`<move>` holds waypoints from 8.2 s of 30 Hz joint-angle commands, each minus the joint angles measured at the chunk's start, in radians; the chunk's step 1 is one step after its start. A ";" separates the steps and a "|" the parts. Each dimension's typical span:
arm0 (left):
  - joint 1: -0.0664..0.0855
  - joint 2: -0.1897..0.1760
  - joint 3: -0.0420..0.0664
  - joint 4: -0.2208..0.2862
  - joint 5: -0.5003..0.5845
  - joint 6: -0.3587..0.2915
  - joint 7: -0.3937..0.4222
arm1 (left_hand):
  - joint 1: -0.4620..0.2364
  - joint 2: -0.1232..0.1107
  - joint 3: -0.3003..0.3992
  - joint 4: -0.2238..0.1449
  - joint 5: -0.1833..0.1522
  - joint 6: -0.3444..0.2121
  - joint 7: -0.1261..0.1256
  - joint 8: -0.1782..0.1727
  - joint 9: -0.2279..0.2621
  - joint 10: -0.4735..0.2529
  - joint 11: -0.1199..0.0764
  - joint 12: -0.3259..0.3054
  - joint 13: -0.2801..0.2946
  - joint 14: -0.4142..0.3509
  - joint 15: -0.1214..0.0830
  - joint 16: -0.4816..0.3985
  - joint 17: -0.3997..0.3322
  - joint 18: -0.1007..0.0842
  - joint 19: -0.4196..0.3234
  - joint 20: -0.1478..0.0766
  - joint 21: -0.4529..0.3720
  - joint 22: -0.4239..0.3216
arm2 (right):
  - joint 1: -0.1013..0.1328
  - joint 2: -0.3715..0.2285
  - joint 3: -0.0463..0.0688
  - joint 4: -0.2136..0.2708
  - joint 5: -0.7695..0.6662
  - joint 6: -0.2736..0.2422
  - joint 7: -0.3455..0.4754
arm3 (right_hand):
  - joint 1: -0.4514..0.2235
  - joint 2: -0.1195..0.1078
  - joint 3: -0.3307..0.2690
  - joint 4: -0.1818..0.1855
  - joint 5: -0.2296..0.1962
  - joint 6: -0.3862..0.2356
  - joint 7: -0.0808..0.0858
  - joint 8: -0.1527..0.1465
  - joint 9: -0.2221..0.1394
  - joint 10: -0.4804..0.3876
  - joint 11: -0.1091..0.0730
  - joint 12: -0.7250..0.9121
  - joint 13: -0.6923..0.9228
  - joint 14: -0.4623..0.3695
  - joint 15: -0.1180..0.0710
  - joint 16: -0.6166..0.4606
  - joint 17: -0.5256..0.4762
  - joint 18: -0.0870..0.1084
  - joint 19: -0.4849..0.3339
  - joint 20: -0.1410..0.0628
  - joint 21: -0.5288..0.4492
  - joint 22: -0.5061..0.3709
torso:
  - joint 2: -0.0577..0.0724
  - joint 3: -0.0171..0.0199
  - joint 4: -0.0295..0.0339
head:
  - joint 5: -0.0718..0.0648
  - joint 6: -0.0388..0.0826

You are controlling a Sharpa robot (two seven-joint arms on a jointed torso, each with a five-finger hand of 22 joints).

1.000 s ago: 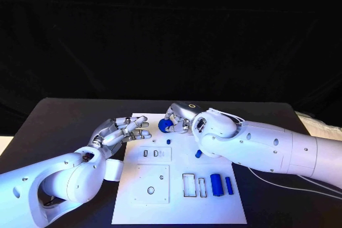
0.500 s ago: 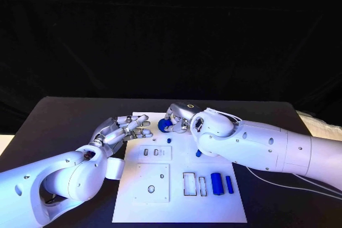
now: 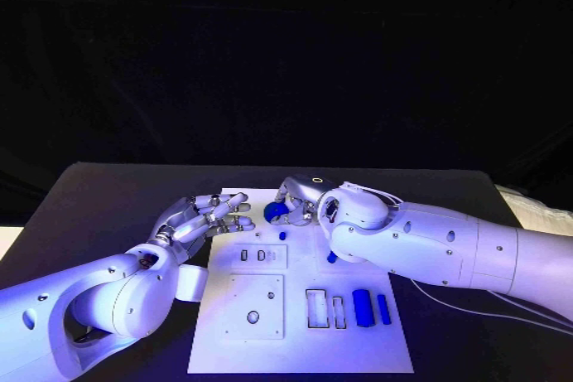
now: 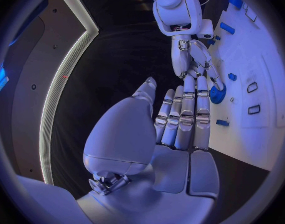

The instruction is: Assemble the parts on the task board

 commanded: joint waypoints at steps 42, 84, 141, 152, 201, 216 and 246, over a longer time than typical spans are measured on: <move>0.000 0.005 0.000 -0.049 0.002 0.035 0.013 | 0.003 0.005 0.002 -0.010 -0.005 -0.006 0.003 -0.008 0.000 -0.009 -0.001 -0.007 -0.001 0.001 0.006 -0.007 0.003 0.011 0.002 0.005 -0.005 -0.002 | -0.036 -0.471 0.007 0.046 0.369 -0.057 0.510 | 0.129 -0.001 -0.001 -0.087 0.083 0.031 -0.005 -0.002 -0.001 0.002 -0.005 -0.027 0.118 0.087 -0.001 0.001 0.189 -0.012 0.014 -0.003 0.015 0.068 | -0.007 0.0282 -0.0389 | -0.014 0.009; 0.000 0.010 0.000 -0.061 0.002 0.035 0.011 | 0.004 0.006 0.003 -0.012 -0.005 -0.006 0.002 -0.008 0.000 -0.009 -0.001 -0.006 -0.001 0.002 0.006 -0.008 0.005 0.011 0.002 0.005 -0.005 -0.002 | -0.076 -0.373 0.007 -0.060 0.362 -0.039 0.489 | 0.166 0.087 0.072 -0.130 0.023 0.149 -0.032 0.026 0.008 0.008 -0.028 -0.018 0.128 0.089 -0.019 0.003 0.195 -0.012 0.015 -0.017 0.015 0.070 | -0.009 0.0259 -0.0372 | -0.012 -0.009; 0.000 0.000 0.000 -0.132 0.048 0.039 0.023 | 0.009 0.009 0.005 -0.018 -0.005 -0.007 0.002 -0.010 0.000 -0.011 -0.001 -0.007 -0.001 0.000 0.007 -0.013 0.008 0.011 0.002 0.005 -0.007 -0.004 | -0.109 -0.083 -0.004 0.183 0.173 -0.045 0.055 | 0.111 0.115 0.156 -0.160 0.047 0.197 -0.050 0.023 0.009 -0.007 -0.044 -0.058 0.108 0.084 -0.036 -0.008 0.173 -0.010 0.010 -0.035 0.008 0.058 | -0.042 -0.0015 -0.0178 | 0.044 -0.075; 0.001 -0.002 0.000 -0.122 0.049 0.042 0.021 | 0.009 0.009 0.005 -0.019 -0.005 -0.007 0.002 -0.010 0.000 -0.011 -0.001 -0.007 -0.001 0.000 0.007 -0.013 0.008 0.011 0.002 0.005 -0.007 -0.004 | -0.118 -0.063 -0.007 0.181 0.156 -0.034 0.034 | 0.094 0.103 0.158 -0.161 0.048 0.190 -0.046 0.016 0.007 -0.011 -0.042 -0.064 0.105 0.084 -0.034 -0.009 0.172 -0.010 0.010 -0.034 0.007 0.057 | -0.041 0.0008 -0.0201 | 0.050 -0.080; 0.001 0.000 0.000 -0.121 0.050 0.046 0.017 | 0.010 0.010 0.006 -0.021 -0.005 -0.007 0.003 -0.011 0.000 -0.012 0.000 -0.007 -0.001 -0.001 0.007 -0.015 0.009 0.011 0.001 0.005 -0.008 -0.005 | -0.138 -0.054 -0.016 0.168 0.112 -0.023 0.019 | 0.008 -0.001 0.111 -0.151 0.080 0.102 -0.020 -0.004 -0.006 -0.067 -0.018 -0.176 0.039 0.083 -0.015 -0.013 0.166 -0.009 0.007 -0.018 0.001 0.050 | -0.041 0.0006 -0.0193 | 0.057 -0.089; 0.000 0.002 0.000 -0.127 0.050 0.049 0.013 | 0.010 0.010 0.006 -0.021 -0.005 -0.007 0.003 -0.011 0.000 -0.012 0.000 -0.007 -0.001 -0.001 0.007 -0.016 0.010 0.011 0.001 0.005 -0.008 -0.005 | -0.142 -0.083 -0.015 0.226 0.114 -0.206 0.095 | 0.028 -0.029 0.045 -0.128 0.054 -0.014 0.003 -0.002 -0.004 -0.141 0.002 -0.303 -0.056 0.079 0.003 -0.021 0.158 -0.005 -0.003 0.000 -0.011 0.031 | -0.041 0.0025 -0.0198 | 0.059 -0.087; 0.125 0.141 -0.001 -0.221 -0.953 0.450 -0.993 | -0.220 0.066 -0.212 0.137 -0.087 0.137 -0.163 0.250 0.182 0.302 -0.178 1.081 1.028 0.389 -0.171 1.397 1.337 -0.116 0.446 -0.173 1.129 1.176 | 0.047 -0.439 0.010 0.318 0.765 -0.198 0.386 | 0.100 0.015 0.030 -0.120 0.126 0.012 -0.002 0.007 0.000 -0.139 -0.003 -0.291 -0.066 0.076 -0.001 -0.030 0.145 -0.003 -0.006 -0.002 -0.015 0.026 | -0.072 0.0312 -0.0494 | 0.091 -0.092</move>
